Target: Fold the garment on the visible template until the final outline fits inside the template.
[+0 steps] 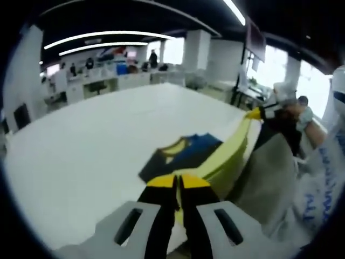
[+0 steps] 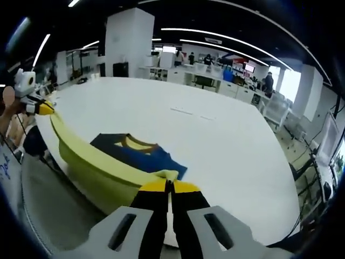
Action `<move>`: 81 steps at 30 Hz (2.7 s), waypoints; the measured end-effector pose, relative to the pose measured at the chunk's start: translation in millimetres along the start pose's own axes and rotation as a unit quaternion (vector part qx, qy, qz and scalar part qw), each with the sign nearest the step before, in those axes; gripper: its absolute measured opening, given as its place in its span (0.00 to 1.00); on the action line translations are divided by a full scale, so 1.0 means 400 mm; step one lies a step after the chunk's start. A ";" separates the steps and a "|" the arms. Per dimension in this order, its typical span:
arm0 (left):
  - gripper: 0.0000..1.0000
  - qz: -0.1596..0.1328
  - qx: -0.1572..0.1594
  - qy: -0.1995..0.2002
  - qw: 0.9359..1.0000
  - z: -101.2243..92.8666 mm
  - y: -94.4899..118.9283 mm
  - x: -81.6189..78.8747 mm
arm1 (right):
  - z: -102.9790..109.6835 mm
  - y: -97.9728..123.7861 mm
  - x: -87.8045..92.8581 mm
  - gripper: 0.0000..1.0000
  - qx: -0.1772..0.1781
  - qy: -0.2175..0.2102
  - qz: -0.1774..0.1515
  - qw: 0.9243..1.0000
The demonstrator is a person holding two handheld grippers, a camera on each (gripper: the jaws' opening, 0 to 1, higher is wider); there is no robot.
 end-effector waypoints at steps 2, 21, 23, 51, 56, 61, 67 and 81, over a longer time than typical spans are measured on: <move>0.00 0.001 -0.001 -0.003 1.000 0.004 -0.008 0.000 | -0.008 -0.015 -0.004 0.02 -0.007 0.000 0.001 1.000; 0.00 -0.009 -0.032 0.021 0.999 0.056 -0.096 0.014 | -0.042 -0.085 -0.027 0.02 -0.004 0.019 -0.002 1.000; 0.00 -0.004 -0.035 0.024 0.999 0.063 -0.106 0.019 | -0.044 -0.093 -0.032 0.02 -0.005 0.020 -0.002 1.000; 0.00 0.015 -0.051 0.024 0.998 0.096 -0.213 0.055 | -0.074 -0.193 0.008 0.02 0.003 0.024 0.027 0.999; 0.00 0.023 -0.050 0.028 0.998 0.102 -0.235 0.063 | -0.085 -0.216 0.014 0.02 -0.001 0.028 0.039 0.999; 0.00 0.027 -0.049 0.033 0.998 0.108 -0.253 0.064 | -0.094 -0.231 0.020 0.02 -0.005 0.027 0.045 0.999; 0.00 0.032 -0.041 0.061 0.997 0.121 -0.272 0.070 | -0.109 -0.259 0.031 0.02 -0.012 0.024 0.054 0.998; 0.00 0.048 -0.046 0.083 0.994 0.138 -0.318 0.093 | -0.129 -0.321 0.029 0.02 -0.018 0.019 0.069 0.997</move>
Point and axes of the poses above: the point that each gripper's makers call its tool centre point, and the gripper's own axes: y roughly backward along the fingers, z roughly to its left, x roughly out of its underside, the point moved 10 cm from there along y, roughly backward along the fingers, and after that the axes turned 12 degrees about -x, right-handed, at the moved point
